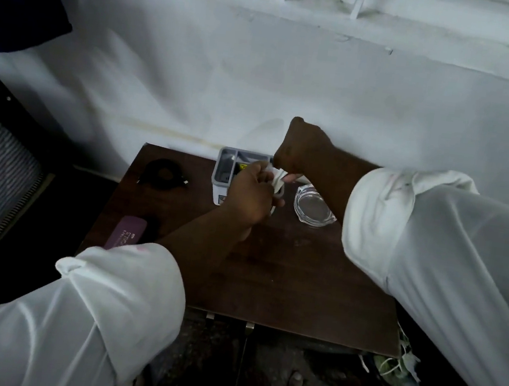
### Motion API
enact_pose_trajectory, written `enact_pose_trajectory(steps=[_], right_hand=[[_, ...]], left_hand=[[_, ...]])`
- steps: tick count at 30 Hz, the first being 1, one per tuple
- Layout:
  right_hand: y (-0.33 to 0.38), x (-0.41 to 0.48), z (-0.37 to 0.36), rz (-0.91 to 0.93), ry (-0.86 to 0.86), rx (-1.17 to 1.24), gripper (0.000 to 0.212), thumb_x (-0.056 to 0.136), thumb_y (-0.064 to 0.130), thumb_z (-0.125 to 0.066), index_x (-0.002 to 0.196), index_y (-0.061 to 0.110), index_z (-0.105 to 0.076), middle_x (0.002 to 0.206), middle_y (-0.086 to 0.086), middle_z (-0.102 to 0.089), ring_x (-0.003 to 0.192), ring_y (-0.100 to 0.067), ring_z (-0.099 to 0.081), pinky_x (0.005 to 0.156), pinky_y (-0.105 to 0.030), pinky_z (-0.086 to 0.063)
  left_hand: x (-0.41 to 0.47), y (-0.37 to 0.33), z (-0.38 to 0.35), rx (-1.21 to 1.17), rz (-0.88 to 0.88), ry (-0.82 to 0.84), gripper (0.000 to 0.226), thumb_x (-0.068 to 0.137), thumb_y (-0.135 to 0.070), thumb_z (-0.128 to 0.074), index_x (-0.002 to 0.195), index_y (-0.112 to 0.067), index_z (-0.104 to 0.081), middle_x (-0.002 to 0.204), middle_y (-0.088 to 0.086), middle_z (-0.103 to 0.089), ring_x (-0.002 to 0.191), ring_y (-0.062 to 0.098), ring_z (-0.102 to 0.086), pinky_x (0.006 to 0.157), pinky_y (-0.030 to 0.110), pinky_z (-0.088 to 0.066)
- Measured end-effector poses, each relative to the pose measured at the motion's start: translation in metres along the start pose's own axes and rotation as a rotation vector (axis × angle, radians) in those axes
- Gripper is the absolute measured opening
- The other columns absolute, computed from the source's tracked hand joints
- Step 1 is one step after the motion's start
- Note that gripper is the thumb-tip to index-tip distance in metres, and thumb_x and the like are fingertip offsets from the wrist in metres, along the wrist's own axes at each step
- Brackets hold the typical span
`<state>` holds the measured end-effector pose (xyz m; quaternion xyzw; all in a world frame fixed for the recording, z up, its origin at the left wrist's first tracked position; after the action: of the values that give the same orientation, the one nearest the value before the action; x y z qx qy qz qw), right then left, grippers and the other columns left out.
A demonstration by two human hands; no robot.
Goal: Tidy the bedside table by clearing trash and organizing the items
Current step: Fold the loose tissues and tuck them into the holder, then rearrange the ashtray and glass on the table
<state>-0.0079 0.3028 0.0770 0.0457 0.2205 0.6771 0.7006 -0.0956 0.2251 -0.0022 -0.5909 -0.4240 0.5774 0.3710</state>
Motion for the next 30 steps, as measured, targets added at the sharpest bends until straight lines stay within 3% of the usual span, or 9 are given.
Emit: enact_pose_trajectory(steps=[3, 5, 8, 11, 15, 22, 25, 28, 30], right_hand=[[0.003, 0.004, -0.006, 0.015, 0.023, -0.016, 0.022, 0.081, 0.012, -0.068, 0.09, 0.01, -0.048, 0.073, -0.007, -0.07, 0.034, -0.009, -0.063, 0.04, -0.017, -0.04], [0.004, 0.005, -0.009, 0.026, 0.01, -0.064, 0.025, 0.08, 0.013, -0.069, 0.096, 0.006, -0.052, 0.087, -0.01, -0.073, 0.064, -0.018, -0.074, 0.052, -0.021, -0.045], [0.003, 0.007, -0.014, 0.072, -0.065, -0.097, 0.04, 0.08, 0.016, -0.07, 0.114, 0.004, -0.052, 0.116, -0.018, -0.066, 0.107, -0.035, -0.065, 0.07, -0.03, -0.039], [-0.001, 0.009, -0.025, 0.094, -0.069, -0.087, 0.042, 0.081, 0.02, -0.068, 0.115, 0.003, -0.051, 0.115, -0.021, -0.066, 0.106, -0.039, -0.065, 0.07, -0.032, -0.041], [-0.007, 0.012, -0.031, 0.088, -0.07, -0.093, 0.042, 0.081, 0.02, -0.066, 0.116, 0.004, -0.049, 0.115, -0.02, -0.064, 0.105, -0.039, -0.063, 0.071, -0.034, -0.039], [-0.013, 0.0, -0.01, -0.006, 0.007, 0.114, 0.039, 0.076, 0.028, -0.065, 0.105, 0.011, -0.047, 0.079, -0.009, -0.063, 0.037, -0.024, -0.062, 0.044, -0.024, -0.041], [-0.018, -0.01, 0.011, -0.007, -0.021, 0.102, 0.047, 0.079, 0.035, -0.067, 0.113, 0.008, -0.049, 0.09, -0.013, -0.071, 0.06, -0.03, -0.072, 0.062, -0.034, -0.058], [-0.025, -0.019, 0.028, -0.012, -0.053, 0.128, 0.049, 0.081, 0.036, -0.066, 0.117, 0.007, -0.051, 0.1, -0.014, -0.071, 0.081, -0.034, -0.074, 0.082, -0.04, -0.06], [-0.031, -0.027, 0.039, -0.034, -0.058, 0.133, 0.045, 0.081, 0.037, -0.067, 0.112, 0.006, -0.055, 0.091, -0.012, -0.072, 0.084, -0.034, -0.074, 0.082, -0.038, -0.06]], left_hand=[[-0.001, -0.002, 0.0, 0.013, -0.009, 0.013, 0.052, 0.098, 0.008, -0.038, 0.145, -0.014, -0.046, 0.127, 0.017, -0.064, 0.078, 0.025, -0.064, 0.042, 0.022, -0.042], [-0.002, -0.003, -0.001, 0.02, -0.017, 0.019, 0.051, 0.096, 0.011, -0.037, 0.141, -0.01, -0.049, 0.128, 0.021, -0.063, 0.078, 0.028, -0.061, 0.041, 0.021, -0.042], [-0.005, -0.005, 0.0, -0.053, -0.012, 0.001, 0.046, 0.096, 0.015, -0.036, 0.138, 0.0, -0.05, 0.126, 0.028, -0.06, 0.081, 0.03, -0.059, 0.041, 0.02, -0.047], [-0.007, -0.005, 0.002, -0.217, 0.01, -0.006, 0.031, 0.102, 0.008, -0.034, 0.125, -0.001, -0.053, 0.105, 0.019, -0.062, 0.066, 0.018, -0.069, 0.046, 0.02, -0.048], [-0.003, 0.004, 0.016, -0.088, -0.036, -0.114, 0.041, 0.095, 0.009, -0.043, 0.129, -0.009, -0.058, 0.121, 0.011, -0.07, 0.101, 0.038, -0.072, 0.08, 0.049, -0.059], [-0.005, 0.001, 0.023, -0.064, -0.087, -0.175, 0.033, 0.094, 0.011, -0.043, 0.116, -0.009, -0.058, 0.112, 0.017, -0.066, 0.08, 0.031, -0.064, 0.046, 0.023, -0.046], [-0.009, -0.008, 0.019, -0.046, -0.107, -0.196, 0.033, 0.09, 0.01, -0.044, 0.1, -0.016, -0.061, 0.096, 0.005, -0.066, 0.083, 0.03, -0.064, 0.053, 0.024, -0.048], [-0.017, -0.021, 0.013, 0.009, -0.158, -0.227, 0.03, 0.088, 0.007, -0.05, 0.095, -0.019, -0.063, 0.093, 0.001, -0.067, 0.095, 0.04, -0.069, 0.077, 0.046, -0.058], [-0.026, -0.03, 0.006, 0.005, -0.204, -0.225, 0.032, 0.085, 0.009, -0.049, 0.101, -0.015, -0.063, 0.098, 0.003, -0.067, 0.102, 0.044, -0.069, 0.07, 0.041, -0.06]])
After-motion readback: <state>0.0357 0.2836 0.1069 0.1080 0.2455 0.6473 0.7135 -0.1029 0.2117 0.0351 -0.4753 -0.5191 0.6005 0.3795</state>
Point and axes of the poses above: each hand's wrist, its own x-axis towards the middle knuckle, its own z-axis out of the back of the hand, y = z × x, the point moved 6 cm from there along x, towards the middle knuckle
